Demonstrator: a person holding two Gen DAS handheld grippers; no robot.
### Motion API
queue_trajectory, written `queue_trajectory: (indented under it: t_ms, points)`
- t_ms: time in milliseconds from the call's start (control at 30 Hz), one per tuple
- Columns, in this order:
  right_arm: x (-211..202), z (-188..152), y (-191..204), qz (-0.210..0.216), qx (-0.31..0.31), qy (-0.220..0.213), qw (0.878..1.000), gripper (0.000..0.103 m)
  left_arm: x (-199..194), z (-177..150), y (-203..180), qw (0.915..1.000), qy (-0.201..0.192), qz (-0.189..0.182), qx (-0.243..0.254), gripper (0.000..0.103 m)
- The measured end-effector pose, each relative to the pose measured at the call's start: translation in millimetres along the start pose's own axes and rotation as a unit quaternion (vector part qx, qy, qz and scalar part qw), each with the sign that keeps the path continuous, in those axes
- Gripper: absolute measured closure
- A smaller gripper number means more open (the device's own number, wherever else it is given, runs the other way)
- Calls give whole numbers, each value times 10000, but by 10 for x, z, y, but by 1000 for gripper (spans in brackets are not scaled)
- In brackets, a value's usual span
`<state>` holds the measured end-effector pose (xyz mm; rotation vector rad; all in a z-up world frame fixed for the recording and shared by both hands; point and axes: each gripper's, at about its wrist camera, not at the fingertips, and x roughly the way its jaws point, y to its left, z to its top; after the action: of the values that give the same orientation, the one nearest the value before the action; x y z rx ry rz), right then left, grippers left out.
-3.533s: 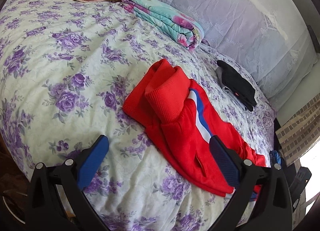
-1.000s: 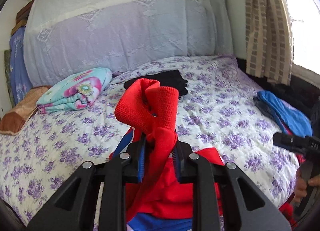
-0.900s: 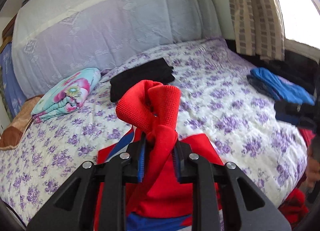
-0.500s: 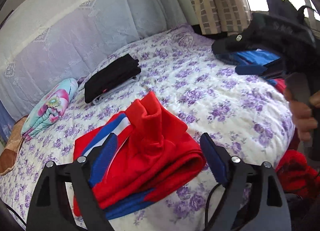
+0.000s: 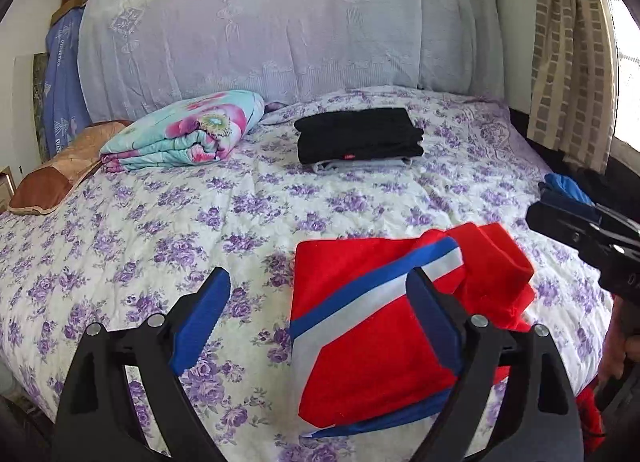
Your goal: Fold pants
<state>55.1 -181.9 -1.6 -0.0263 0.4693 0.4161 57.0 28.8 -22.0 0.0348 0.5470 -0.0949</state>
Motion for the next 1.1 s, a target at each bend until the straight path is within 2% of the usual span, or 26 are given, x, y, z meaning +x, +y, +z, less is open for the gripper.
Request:
queue_trajectory:
  t_ms: [67,133,167,233,267,333,400,467,533,600,667,700,767,800,833,867,933,967,1033,1100]
  points:
    - [196,-153,-89,-126,142,388,9991,55,173,-150,-34,9993,303,46,231,16]
    - [433,-434,-330,-437,431,941,9937,55,417,-377,-54,9963,721,172,437,15]
    - [550,-621,-497,-286,767,1219,9892,49,515,-498,-41,9953,853,131,444,11]
    - [571,-825,-773,270,1656,1228,9781,40,547,-632,79,9974,709,-42,87,4]
    - [558,-820,-794,356,1774,1286,9750,40,556,-640,142,9968,774,-189,-99,4]
    - [498,-724,-700,156,1512,1291,9799,40,527,-596,245,9945,869,-436,-379,4]
    - [320,-577,-568,-49,1224,1000,9874,40,367,-531,322,9964,589,-385,-464,5]
    - [119,-389,-420,-69,984,521,9938,40,193,-408,385,9981,213,-283,-503,5]
    - [62,-191,-239,-57,619,321,9976,40,157,-248,413,9979,121,-280,-569,5]
    - [157,-65,-73,-24,278,410,9988,40,227,-144,401,9973,172,-297,-653,5]
    - [336,-26,-14,35,218,577,9981,44,390,-155,340,9967,416,-308,-623,5]
    - [475,-48,-43,24,267,780,9966,45,500,-217,298,9962,640,-226,-542,5]
    - [870,-285,-186,-6,500,1474,9878,48,739,-430,215,9939,1057,-61,-295,4]
    - [946,-409,-222,22,475,1474,9879,48,754,-519,243,9946,937,-136,-422,4]
    - [888,-429,-194,4,336,1301,9909,49,726,-552,303,9938,890,-256,-613,4]
    - [832,-400,-183,-20,368,1326,9905,50,704,-537,360,9916,976,-383,-757,4]
    - [633,-305,-226,205,715,1098,9912,50,612,-480,465,9893,917,-540,-1000,5]
    - [498,-263,-237,310,802,903,9922,50,528,-437,512,9898,773,-486,-1094,5]
    - [287,-225,-223,226,729,595,9953,48,392,-361,559,9907,546,-454,-1160,5]
    - [292,-307,-216,134,634,766,9950,47,382,-330,532,9915,630,-430,-1052,5]
